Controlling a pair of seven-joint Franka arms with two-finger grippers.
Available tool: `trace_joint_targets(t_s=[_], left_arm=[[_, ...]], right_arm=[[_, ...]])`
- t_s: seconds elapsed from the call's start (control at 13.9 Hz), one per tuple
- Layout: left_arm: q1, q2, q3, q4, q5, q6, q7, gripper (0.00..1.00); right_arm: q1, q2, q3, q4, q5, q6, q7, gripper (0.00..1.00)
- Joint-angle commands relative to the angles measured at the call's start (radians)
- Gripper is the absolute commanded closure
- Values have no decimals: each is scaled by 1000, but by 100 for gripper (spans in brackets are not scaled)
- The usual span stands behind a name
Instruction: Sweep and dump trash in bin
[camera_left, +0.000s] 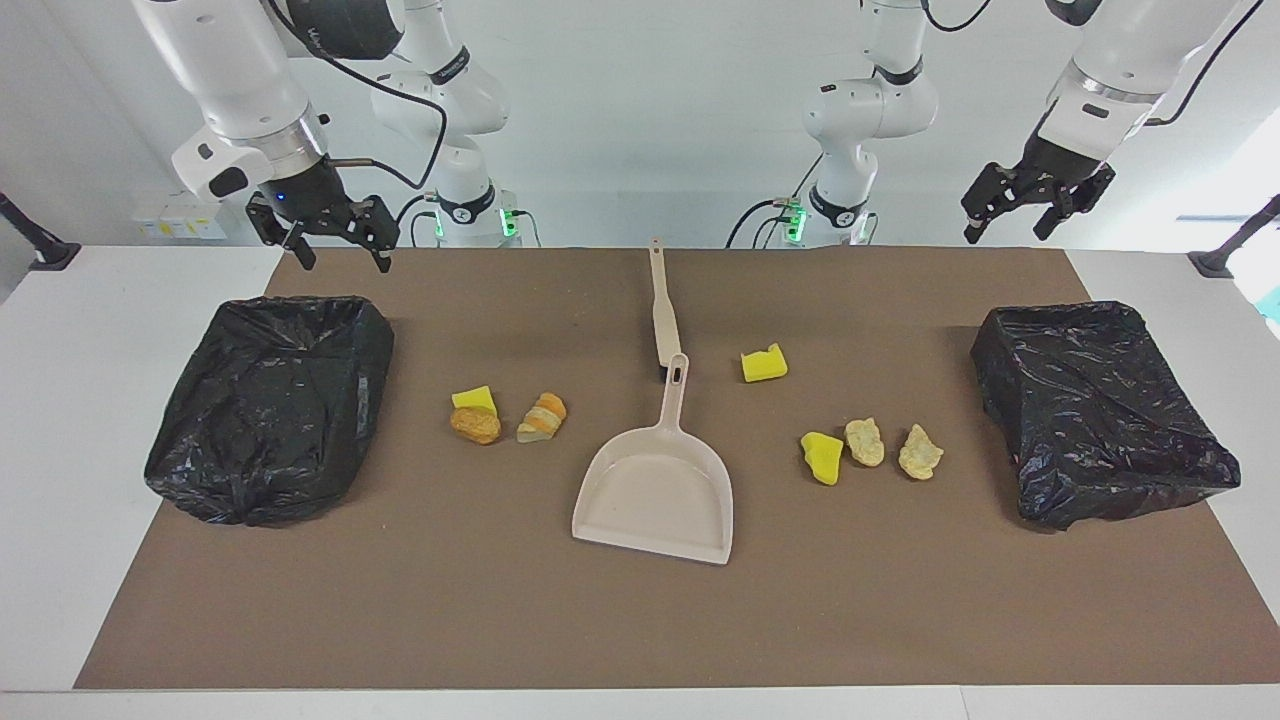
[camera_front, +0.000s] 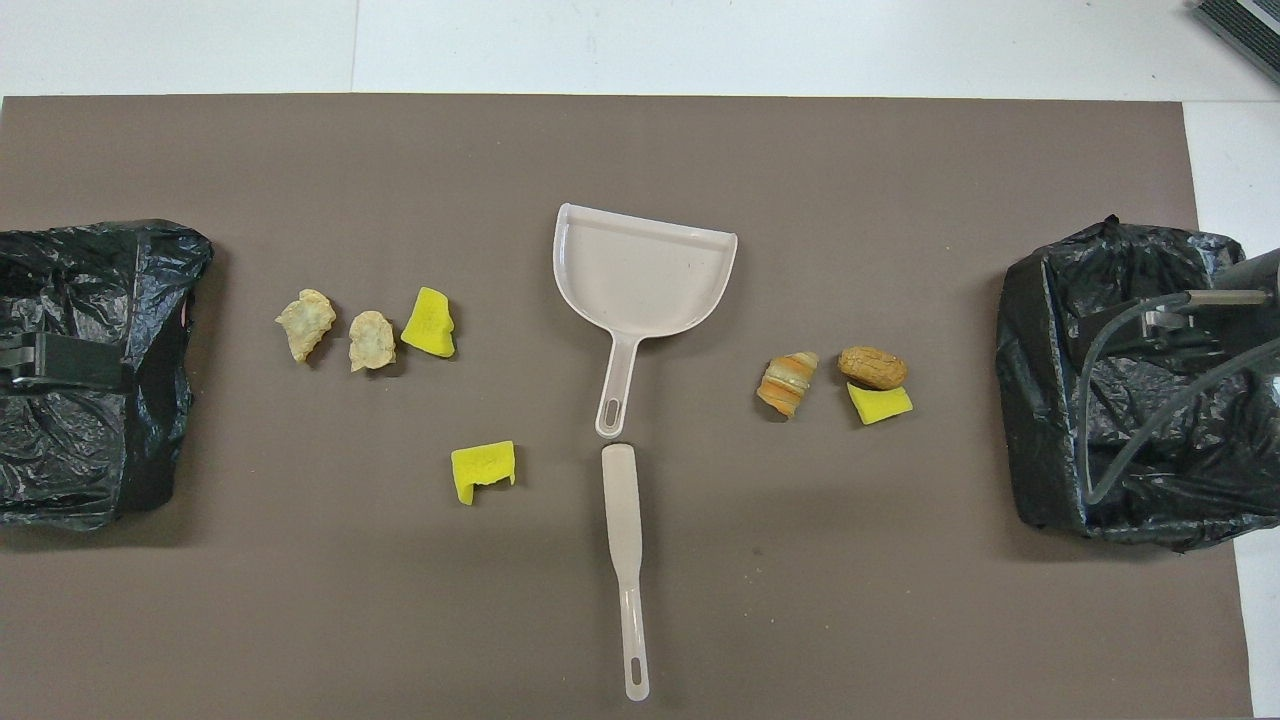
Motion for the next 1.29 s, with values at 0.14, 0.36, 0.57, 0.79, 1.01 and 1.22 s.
trace_joint_targets(t_s=[0.14, 0.36, 0.57, 0.79, 1.01, 1.22], left_arm=[[-1, -30, -1, -31, -14, 1, -11, 0], [-4, -31, -1, -31, -14, -4, -11, 0], [-4, -31, -1, -33, -14, -7, -11, 0], [-4, -31, -1, -33, -14, -8, -11, 0], [-4, -31, -1, -31, -14, -7, -11, 0], [-4, -31, -1, -33, -14, -11, -12, 0]], right_arm=[[1, -23, 2, -31, 20, 45, 9, 0], [11, -23, 2, -33, 22, 44, 10, 0], [11, -25, 2, -33, 22, 44, 10, 0], [11, -25, 2, -33, 22, 44, 10, 0], [11, -25, 2, -34, 22, 44, 12, 0], [14, -25, 3, -48, 22, 44, 9, 0]])
